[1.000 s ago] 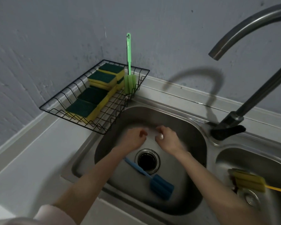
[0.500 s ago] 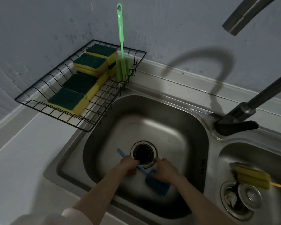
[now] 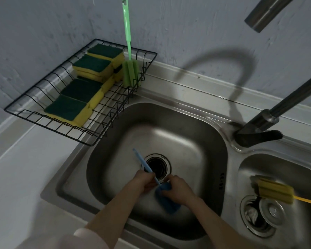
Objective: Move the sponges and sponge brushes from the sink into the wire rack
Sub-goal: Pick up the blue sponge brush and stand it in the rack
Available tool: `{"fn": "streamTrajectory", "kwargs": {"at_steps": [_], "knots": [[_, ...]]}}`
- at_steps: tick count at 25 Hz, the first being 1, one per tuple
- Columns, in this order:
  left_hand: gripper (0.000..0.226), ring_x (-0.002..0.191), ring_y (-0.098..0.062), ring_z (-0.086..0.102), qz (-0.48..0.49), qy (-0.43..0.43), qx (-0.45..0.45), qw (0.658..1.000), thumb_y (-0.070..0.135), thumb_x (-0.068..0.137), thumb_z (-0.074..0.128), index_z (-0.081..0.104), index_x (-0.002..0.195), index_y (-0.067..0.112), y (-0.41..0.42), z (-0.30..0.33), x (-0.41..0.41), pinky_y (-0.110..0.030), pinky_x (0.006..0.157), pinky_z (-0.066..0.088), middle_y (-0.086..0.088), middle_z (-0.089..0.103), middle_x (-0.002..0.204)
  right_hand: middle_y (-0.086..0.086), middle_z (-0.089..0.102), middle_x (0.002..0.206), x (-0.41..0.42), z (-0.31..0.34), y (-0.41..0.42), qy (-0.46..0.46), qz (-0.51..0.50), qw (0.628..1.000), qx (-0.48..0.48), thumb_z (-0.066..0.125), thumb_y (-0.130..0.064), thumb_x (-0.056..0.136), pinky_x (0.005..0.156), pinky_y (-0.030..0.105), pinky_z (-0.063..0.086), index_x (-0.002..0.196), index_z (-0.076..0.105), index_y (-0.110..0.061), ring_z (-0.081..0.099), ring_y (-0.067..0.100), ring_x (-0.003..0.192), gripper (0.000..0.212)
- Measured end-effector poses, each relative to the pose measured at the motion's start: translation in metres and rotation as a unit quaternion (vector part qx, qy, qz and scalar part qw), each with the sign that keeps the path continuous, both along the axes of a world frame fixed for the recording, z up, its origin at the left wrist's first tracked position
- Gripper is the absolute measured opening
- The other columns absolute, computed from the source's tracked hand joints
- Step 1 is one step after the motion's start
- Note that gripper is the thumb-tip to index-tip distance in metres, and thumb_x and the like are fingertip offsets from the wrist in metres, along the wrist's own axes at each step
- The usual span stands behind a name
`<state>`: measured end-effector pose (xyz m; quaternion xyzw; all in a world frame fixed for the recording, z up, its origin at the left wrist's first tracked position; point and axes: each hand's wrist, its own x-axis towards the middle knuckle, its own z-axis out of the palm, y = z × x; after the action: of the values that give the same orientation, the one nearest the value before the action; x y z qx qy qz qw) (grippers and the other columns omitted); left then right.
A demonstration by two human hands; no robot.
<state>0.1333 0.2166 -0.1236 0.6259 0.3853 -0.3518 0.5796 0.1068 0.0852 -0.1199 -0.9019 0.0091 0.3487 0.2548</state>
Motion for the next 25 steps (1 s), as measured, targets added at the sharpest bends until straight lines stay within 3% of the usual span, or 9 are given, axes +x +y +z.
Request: {"fn": "streamTrajectory", "kwargs": {"at_steps": [2, 5, 7, 10, 13, 16, 19, 22, 25], "knots": [[0.028, 0.091, -0.032, 0.064, 0.011, -0.014, -0.009, 1.0, 0.009, 0.089, 0.052, 0.053, 0.112, -0.007, 0.0, 0.008, 0.003, -0.035, 0.076, 0.05, -0.014, 0.06, 0.076, 0.009, 0.054, 0.122, 0.002, 0.004, -0.001, -0.01, -0.026, 0.999, 0.035, 0.066, -0.033, 0.076, 0.076, 0.024, 0.045, 0.12, 0.047, -0.016, 0.054, 0.02, 0.103, 0.05], [0.024, 0.082, -0.027, 0.063, 0.009, -0.05, -0.025, 0.998, 0.013, 0.089, 0.053, 0.056, 0.108, -0.002, 0.002, 0.026, 0.009, -0.03, 0.068, 0.05, -0.013, 0.061, 0.081, 0.005, 0.056, 0.116, 0.005, 0.012, -0.001, -0.018, -0.069, 0.994, 0.087, 0.065, -0.033, 0.077, 0.061, 0.011, 0.042, 0.12, 0.048, -0.018, 0.05, 0.011, 0.091, 0.049], [0.013, 0.066, -0.017, 0.058, -0.003, -0.094, -0.027, 0.995, 0.015, 0.089, 0.052, 0.056, 0.099, 0.006, 0.003, 0.044, 0.014, -0.022, 0.057, 0.047, -0.007, 0.059, 0.073, -0.001, 0.054, 0.105, 0.007, 0.019, -0.001, -0.031, -0.11, 0.985, 0.126, 0.065, -0.03, 0.078, 0.071, 0.018, 0.045, 0.122, 0.049, -0.019, 0.049, 0.009, 0.092, 0.048], [0.007, 0.062, -0.01, 0.052, -0.016, -0.157, -0.036, 0.987, 0.015, 0.089, 0.053, 0.053, 0.084, 0.011, 0.005, 0.073, 0.02, -0.013, 0.048, 0.047, -0.003, 0.054, 0.07, -0.006, 0.054, 0.1, 0.012, 0.034, -0.001, -0.035, -0.146, 0.968, 0.202, 0.062, -0.026, 0.082, 0.083, 0.026, 0.047, 0.121, 0.05, -0.019, 0.052, 0.01, 0.094, 0.042], [0.004, 0.063, -0.009, 0.051, -0.018, -0.202, -0.059, 0.977, 0.012, 0.089, 0.053, 0.049, 0.091, 0.011, 0.006, 0.104, 0.025, -0.007, 0.041, 0.044, -0.001, 0.051, 0.074, -0.004, 0.056, 0.11, 0.014, 0.059, 0.0, -0.037, -0.165, 0.949, 0.264, 0.056, -0.026, 0.087, 0.092, 0.031, 0.049, 0.122, 0.047, -0.025, 0.055, 0.012, 0.102, 0.036], [0.017, 0.067, -0.007, 0.053, -0.05, -0.271, -0.046, 0.96, 0.012, 0.088, 0.054, 0.05, 0.104, 0.012, 0.013, 0.129, 0.03, -0.013, 0.052, 0.047, 0.002, 0.053, 0.078, -0.001, 0.052, 0.119, 0.015, 0.088, 0.003, -0.046, -0.161, 0.937, 0.305, 0.051, -0.029, 0.09, 0.09, 0.028, 0.047, 0.133, 0.038, -0.025, 0.052, 0.017, 0.112, 0.045], [0.023, 0.071, -0.008, 0.056, -0.072, -0.332, -0.035, 0.94, 0.013, 0.086, 0.056, 0.055, 0.108, 0.007, 0.024, 0.152, 0.034, -0.017, 0.063, 0.047, 0.002, 0.057, 0.08, 0.0, 0.055, 0.114, 0.017, 0.116, 0.008, -0.073, -0.139, 0.934, 0.32, 0.05, -0.028, 0.09, 0.081, 0.02, 0.05, 0.134, 0.036, -0.023, 0.055, 0.014, 0.106, 0.046], [0.015, 0.069, -0.01, 0.057, -0.06, -0.385, -0.051, 0.92, 0.009, 0.085, 0.057, 0.055, 0.1, 0.007, 0.035, 0.176, 0.041, -0.014, 0.056, 0.052, -0.002, 0.058, 0.078, 0.0, 0.059, 0.109, 0.023, 0.14, 0.014, -0.104, -0.124, 0.926, 0.341, 0.051, -0.025, 0.09, 0.065, 0.008, 0.051, 0.131, 0.041, -0.018, 0.057, 0.006, 0.095, 0.043], [0.006, 0.066, -0.01, 0.059, -0.061, -0.437, -0.053, 0.896, 0.007, 0.085, 0.058, 0.055, 0.089, 0.01, 0.05, 0.206, 0.049, -0.009, 0.05, 0.053, -0.002, 0.058, 0.076, 0.002, 0.063, 0.107, 0.036, 0.163, 0.025, -0.137, -0.111, 0.917, 0.357, 0.053, -0.021, 0.088, 0.078, 0.018, 0.053, 0.127, 0.046, -0.015, 0.06, 0.009, 0.097, 0.04]]}}
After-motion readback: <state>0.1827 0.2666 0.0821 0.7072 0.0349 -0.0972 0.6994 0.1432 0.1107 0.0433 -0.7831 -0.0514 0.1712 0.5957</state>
